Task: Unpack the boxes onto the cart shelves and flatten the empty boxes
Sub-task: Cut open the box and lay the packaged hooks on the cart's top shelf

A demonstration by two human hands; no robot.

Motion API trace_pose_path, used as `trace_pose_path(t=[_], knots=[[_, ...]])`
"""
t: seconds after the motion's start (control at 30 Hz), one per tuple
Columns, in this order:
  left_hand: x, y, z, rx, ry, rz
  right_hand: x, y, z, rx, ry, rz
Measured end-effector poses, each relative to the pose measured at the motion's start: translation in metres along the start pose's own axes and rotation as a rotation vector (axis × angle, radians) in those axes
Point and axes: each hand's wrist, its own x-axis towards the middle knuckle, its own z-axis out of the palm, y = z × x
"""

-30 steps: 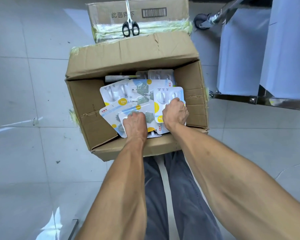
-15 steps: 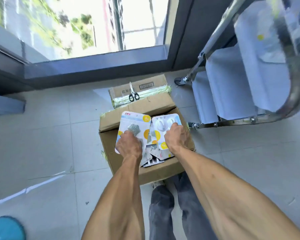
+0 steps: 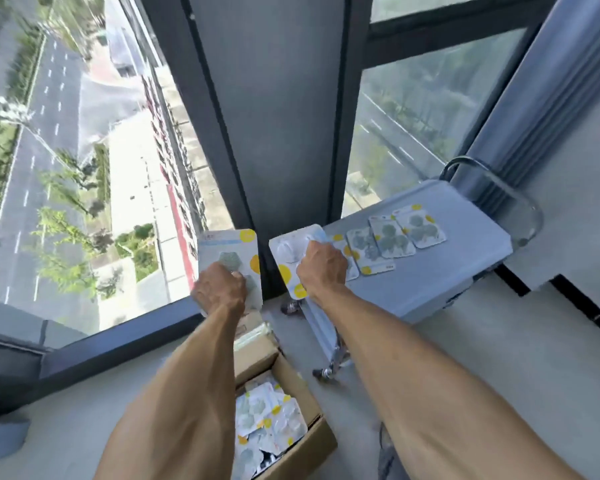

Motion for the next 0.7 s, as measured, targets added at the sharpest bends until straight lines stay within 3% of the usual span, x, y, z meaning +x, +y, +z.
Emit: trace_pose_path(t=[0.17, 0.33, 0.53, 0.7], knots=[[-0.019, 0.135, 0.009, 0.002, 0.001, 0.158, 0.064, 0.105, -0.068, 0.004, 0.054, 0.188], [-0.057, 0.267, 0.111, 0.031, -0.196, 0.248, 0.146, 0.253, -0.073, -0.062, -0.008, 0.271], [-0.082, 0.41, 0.26, 0.099, -0.39, 0.1, 0.276, 0.403, -0.055, -0.157, -0.153, 0.287], [-0.084, 0.489, 0.329, 0.132, -0.448, 0.053, 0.349, 0.472, -0.034, -0.19, -0.216, 0.304]])
